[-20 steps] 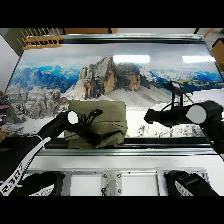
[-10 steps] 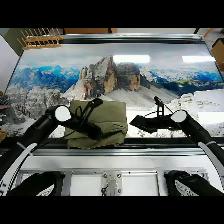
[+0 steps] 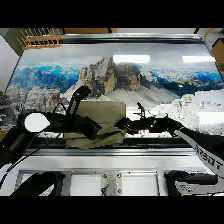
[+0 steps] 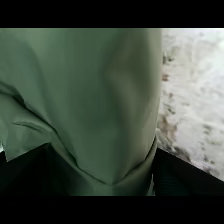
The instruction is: Fold the clothes and pants, and hang the long-sleeved shirts on hangers.
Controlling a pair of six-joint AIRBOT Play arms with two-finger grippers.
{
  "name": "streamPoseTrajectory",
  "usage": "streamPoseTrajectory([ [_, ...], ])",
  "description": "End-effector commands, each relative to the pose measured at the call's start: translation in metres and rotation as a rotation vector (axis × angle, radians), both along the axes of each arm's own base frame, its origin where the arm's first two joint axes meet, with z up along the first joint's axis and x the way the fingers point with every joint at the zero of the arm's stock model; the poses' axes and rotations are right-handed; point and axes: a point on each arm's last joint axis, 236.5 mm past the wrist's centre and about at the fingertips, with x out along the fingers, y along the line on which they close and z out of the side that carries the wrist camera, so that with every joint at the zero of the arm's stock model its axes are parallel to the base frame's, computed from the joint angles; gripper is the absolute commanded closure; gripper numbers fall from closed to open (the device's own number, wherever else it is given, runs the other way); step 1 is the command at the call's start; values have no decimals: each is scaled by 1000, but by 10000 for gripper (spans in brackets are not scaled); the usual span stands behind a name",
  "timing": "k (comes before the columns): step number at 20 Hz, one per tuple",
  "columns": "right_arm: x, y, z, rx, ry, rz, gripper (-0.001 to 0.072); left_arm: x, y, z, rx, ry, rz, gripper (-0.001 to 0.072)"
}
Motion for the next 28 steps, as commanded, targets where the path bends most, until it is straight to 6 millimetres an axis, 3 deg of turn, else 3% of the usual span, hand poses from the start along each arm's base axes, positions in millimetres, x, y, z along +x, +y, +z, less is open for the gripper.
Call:
streamPoseTrajectory([
  [1, -5, 28, 4, 41, -28, 54, -2, 4, 0, 6, -17, -17, 23, 689],
  [2, -3, 32, 8, 42, -58, 71, 37, 4, -1, 7, -19, -19, 25, 689],
  [4, 4, 37, 16, 48, -115, 95, 529, 4, -1, 7, -20, -14, 30, 689],
  [5, 8, 38, 20, 51, -138, 101, 651, 4, -1, 7, -22, -5, 40, 689],
  [6, 13, 37, 25, 49, -172, 109, 700, 4, -1, 7, -24, 0, 46, 690],
  [8, 33, 19, 40, 13, -234, 98, 701, 4, -1, 7, -26, 11, 57, 689],
  [10, 67, -35, 61, -92, -285, 23, 700, 4, -1, 7, -26, 11, 57, 689],
  [12, 100, -125, 83, -261, -329, -119, 700, 4, -1, 7, -27, 10, 58, 689],
  [14, 115, -229, 105, -420, -359, -315, 700, 7, -1, 8, -33, 0, 66, 689],
  [17, 96, -375, 129, -569, -347, -634, 700, 16, -3, 12, -51, -28, 87, 689],
  [20, 50, -472, 130, -609, -260, -884, 700, 19, -4, 14, -58, -40, 97, 689],
  [23, 3, -523, 115, -606, -140, -1077, 700, 19, -3, 14, -58, -39, 96, 689],
  [25, -22, -531, 94, -613, -36, -1134, 700, 19, -3, 14, -58, -39, 96, 689],
  [28, -49, -527, 67, -657, 91, -1116, 700, 19, -3, 14, -58, -40, 96, 689],
])
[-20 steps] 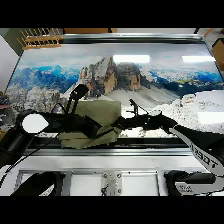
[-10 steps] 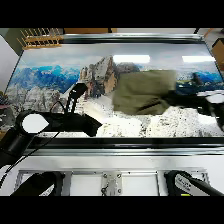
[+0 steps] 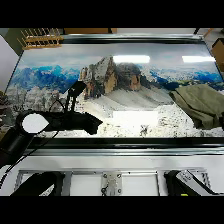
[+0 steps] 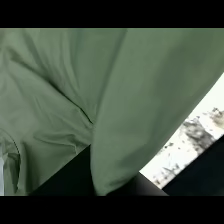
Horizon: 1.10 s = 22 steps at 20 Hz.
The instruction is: Fold the clothes and pants, and hang the long-sleeved shirts on hangers.
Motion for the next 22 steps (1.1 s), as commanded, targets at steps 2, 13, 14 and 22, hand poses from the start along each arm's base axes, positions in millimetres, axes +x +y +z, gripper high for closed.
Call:
streamPoseTrajectory([
  [2, -39, -2, -28, 46, 129, -61, 699, 1, 0, 1, -2, -5, 2, 689],
  [13, -92, 4, -10, 3, 377, 56, 106, 0, 0, 1, 0, -2, -1, 689],
  [14, -88, -11, 11, -73, 353, 41, 106, 0, 0, 1, 0, -3, 0, 689],
  [22, 86, 132, 166, -164, -356, 467, 106, 37, 9, -8, -21, 20, 131, 689],
])
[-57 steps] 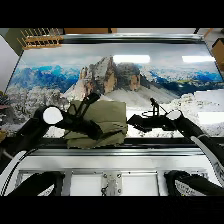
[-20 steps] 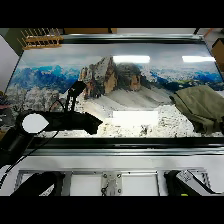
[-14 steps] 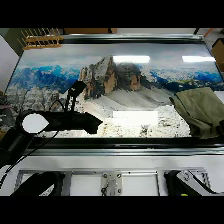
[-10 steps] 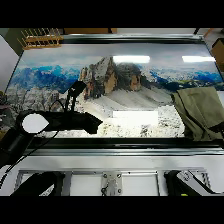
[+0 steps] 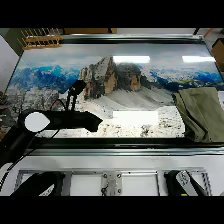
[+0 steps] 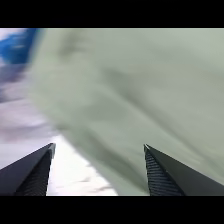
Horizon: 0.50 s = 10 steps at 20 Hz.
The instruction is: Fold the clothes and pants, and hang the long-sleeved shirts on hangers.
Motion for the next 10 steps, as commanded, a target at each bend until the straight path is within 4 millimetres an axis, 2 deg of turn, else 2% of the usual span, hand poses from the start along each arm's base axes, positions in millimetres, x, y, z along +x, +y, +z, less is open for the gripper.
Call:
streamPoseTrajectory([
  [1, 57, 117, 46, 21, -193, 346, 106, 40, 15, -7, -13, 18, 129, 689],
  [3, 64, 182, 40, -23, -179, 557, 107, 72, 34, -5, -7, 26, 201, 689],
  [4, 66, 203, 37, -68, -174, 630, 107, 90, 45, -1, -9, 21, 239, 689],
  [7, 66, 238, 32, -133, -164, 734, 124, 128, 70, 14, -6, -13, 296, 689],
  [8, 65, 245, 32, -132, -165, 753, 257, 134, 74, 17, -6, -14, 304, 689],
  [10, 64, 250, 32, -129, -165, 765, 678, 141, 80, 21, -8, -13, 317, 689],
])
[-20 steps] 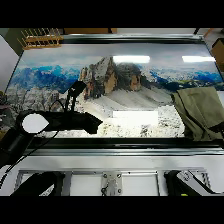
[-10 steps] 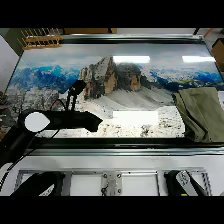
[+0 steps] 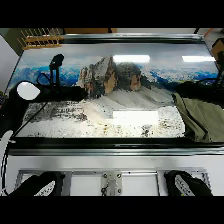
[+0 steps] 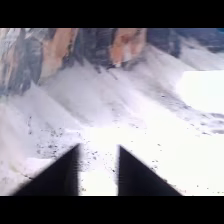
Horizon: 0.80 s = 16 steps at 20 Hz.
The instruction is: Fold the clothes and pants, and hang the long-sleeved shirts on hangers.
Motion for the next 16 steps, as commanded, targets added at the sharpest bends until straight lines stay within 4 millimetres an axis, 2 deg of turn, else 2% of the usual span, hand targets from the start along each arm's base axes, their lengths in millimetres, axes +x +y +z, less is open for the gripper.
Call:
streamPoseTrajectory([
  [1, -2, 23, 0, -27, -12, 70, 696, 20, 15, 8, -5, -5, 34, 689],
  [3, -8, 26, -4, -24, 11, 91, 696, 20, 15, 8, -5, -6, 34, 689],
  [16, -7, 26, -4, -24, 11, 91, 696, 17, 14, 6, -3, 6, 26, 689],
])
